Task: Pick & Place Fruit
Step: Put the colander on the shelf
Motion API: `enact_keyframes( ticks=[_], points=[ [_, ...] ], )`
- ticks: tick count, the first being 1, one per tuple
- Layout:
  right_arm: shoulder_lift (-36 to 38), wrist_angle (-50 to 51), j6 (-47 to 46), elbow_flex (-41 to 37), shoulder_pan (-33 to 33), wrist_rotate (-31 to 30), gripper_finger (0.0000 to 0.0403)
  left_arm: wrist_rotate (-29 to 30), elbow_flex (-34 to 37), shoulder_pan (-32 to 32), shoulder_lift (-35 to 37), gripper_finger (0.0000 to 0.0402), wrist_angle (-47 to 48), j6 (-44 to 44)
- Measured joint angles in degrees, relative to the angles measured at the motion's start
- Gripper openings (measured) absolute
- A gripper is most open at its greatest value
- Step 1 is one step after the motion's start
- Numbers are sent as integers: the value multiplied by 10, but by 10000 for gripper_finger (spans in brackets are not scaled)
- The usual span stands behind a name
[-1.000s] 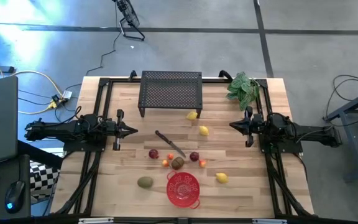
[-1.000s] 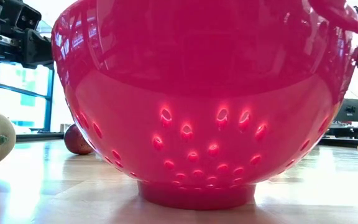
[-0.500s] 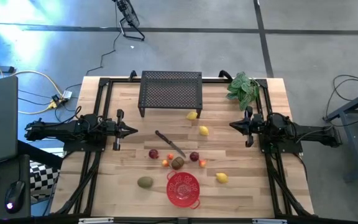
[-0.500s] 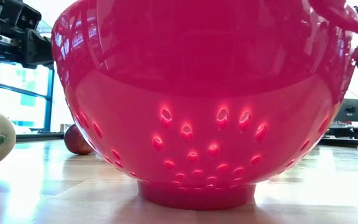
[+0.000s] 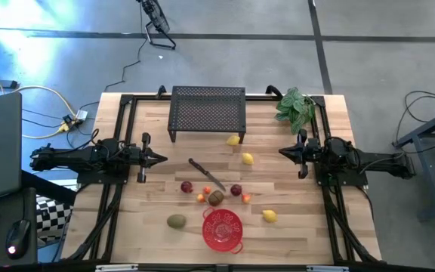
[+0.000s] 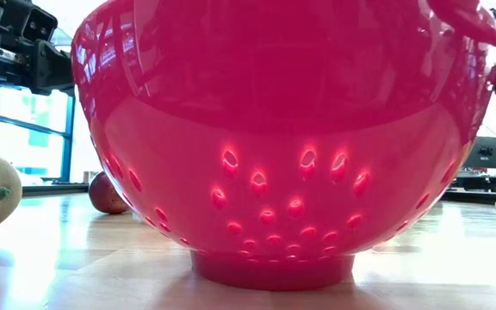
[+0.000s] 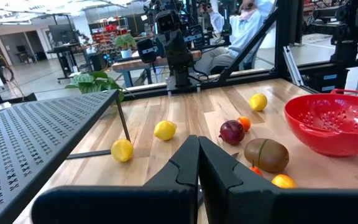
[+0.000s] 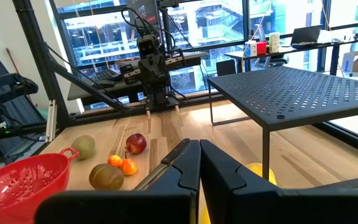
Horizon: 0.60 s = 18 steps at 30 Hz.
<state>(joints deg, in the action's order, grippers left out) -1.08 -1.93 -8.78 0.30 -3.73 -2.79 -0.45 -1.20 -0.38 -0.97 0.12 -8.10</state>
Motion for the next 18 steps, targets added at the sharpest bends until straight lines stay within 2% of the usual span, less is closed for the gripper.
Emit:
enact_keyframes(
  ticks=[10, 18],
  points=[
    [0, 0, 0, 0, 0, 0, 2, 0, 0, 0, 0, 0, 0, 137],
    [0, 0, 0, 0, 0, 0, 2, 0, 0, 0, 0, 0, 0, 144]
  ],
)
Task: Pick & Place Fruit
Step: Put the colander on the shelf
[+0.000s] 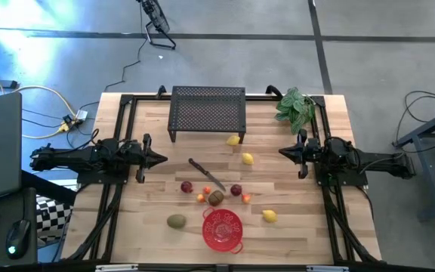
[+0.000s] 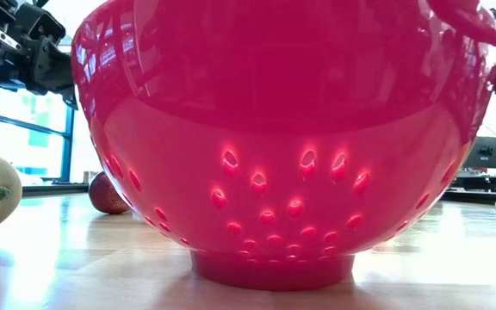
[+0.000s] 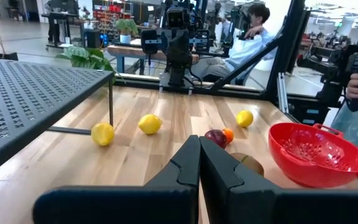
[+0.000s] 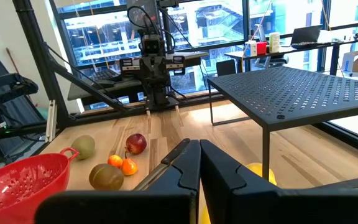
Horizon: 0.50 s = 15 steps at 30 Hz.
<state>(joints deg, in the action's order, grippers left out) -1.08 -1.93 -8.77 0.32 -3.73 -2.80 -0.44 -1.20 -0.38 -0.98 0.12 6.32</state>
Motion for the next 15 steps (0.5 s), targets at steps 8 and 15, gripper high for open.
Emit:
enact_keyframes(
  ticks=[8, 15],
  points=[
    [0, 0, 0, 0, 0, 0, 2, 50, 0, 0, 0, 0, -4, -61],
    [0, 0, 0, 0, 0, 0, 2, 56, 0, 0, 0, 0, -4, -61]
  ],
)
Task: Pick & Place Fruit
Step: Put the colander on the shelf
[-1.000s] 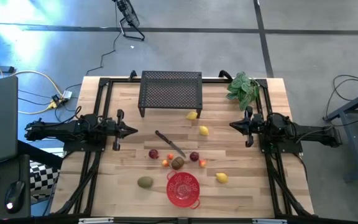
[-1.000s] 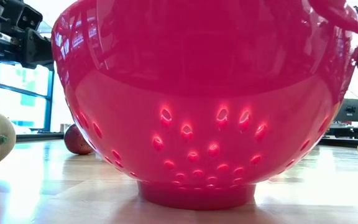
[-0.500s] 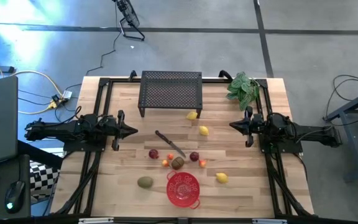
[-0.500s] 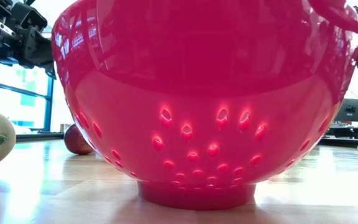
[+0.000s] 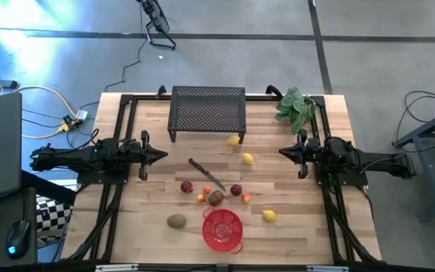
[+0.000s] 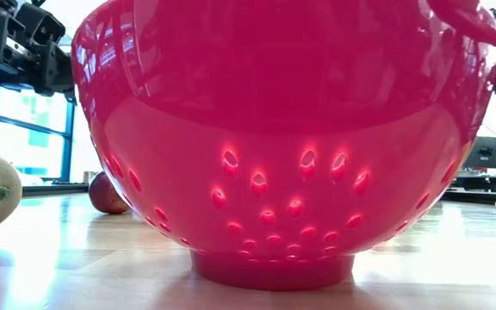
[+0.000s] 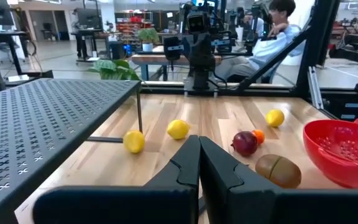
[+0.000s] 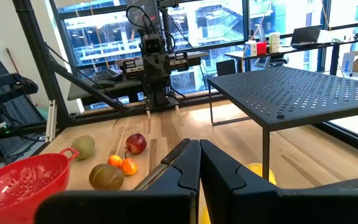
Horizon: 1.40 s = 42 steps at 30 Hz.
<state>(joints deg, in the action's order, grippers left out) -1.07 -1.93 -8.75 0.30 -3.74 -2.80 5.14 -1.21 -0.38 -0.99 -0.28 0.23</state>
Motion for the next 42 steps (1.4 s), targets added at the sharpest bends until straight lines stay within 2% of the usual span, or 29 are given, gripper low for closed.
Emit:
enact_keyframes(
  ticks=[13, 23, 28, 42],
  points=[
    [0, 0, -35, 0, 0, 1, 2, 0, 0, 0, 0, 0, 0, 35],
    [0, -1, -35, 0, 0, -2, 2, -1, 0, 0, 0, 0, 0, 30],
    [0, -10, -60, 0, 0, -36, 2, -1, 0, 0, 0, 0, 0, 41],
    [-23, -26, -94, 17, 0, -52, 2, -1, 0, 0, 0, 0, 0, 62]
  ],
)
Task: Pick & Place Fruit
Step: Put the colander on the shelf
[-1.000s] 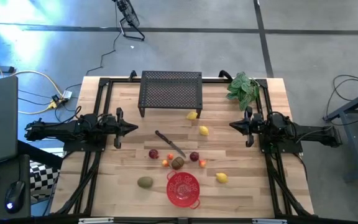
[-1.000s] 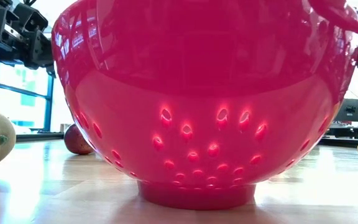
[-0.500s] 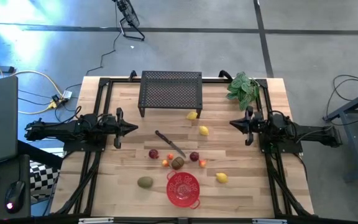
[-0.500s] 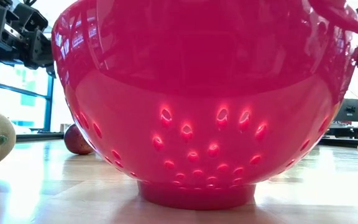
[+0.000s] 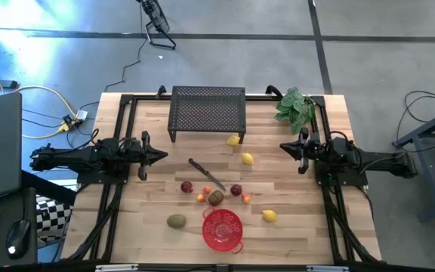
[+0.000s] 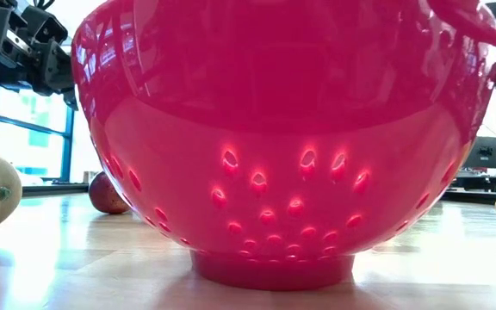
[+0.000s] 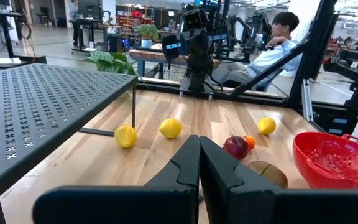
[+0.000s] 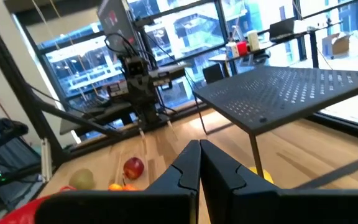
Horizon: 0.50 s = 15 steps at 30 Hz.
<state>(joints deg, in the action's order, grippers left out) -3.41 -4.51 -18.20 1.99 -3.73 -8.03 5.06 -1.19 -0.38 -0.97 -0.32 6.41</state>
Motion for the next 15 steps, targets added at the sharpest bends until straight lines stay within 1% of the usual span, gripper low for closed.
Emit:
enact_keyframes(
  ticks=[8, 15],
  points=[
    [-81, -9, 0, 26, 0, -10, 2, 0, 0, 0, 0, 0, 0, 1],
    [-158, -9, 4, 70, 0, -8, 2, 0, 0, 0, 0, 0, 0, 1]
  ],
)
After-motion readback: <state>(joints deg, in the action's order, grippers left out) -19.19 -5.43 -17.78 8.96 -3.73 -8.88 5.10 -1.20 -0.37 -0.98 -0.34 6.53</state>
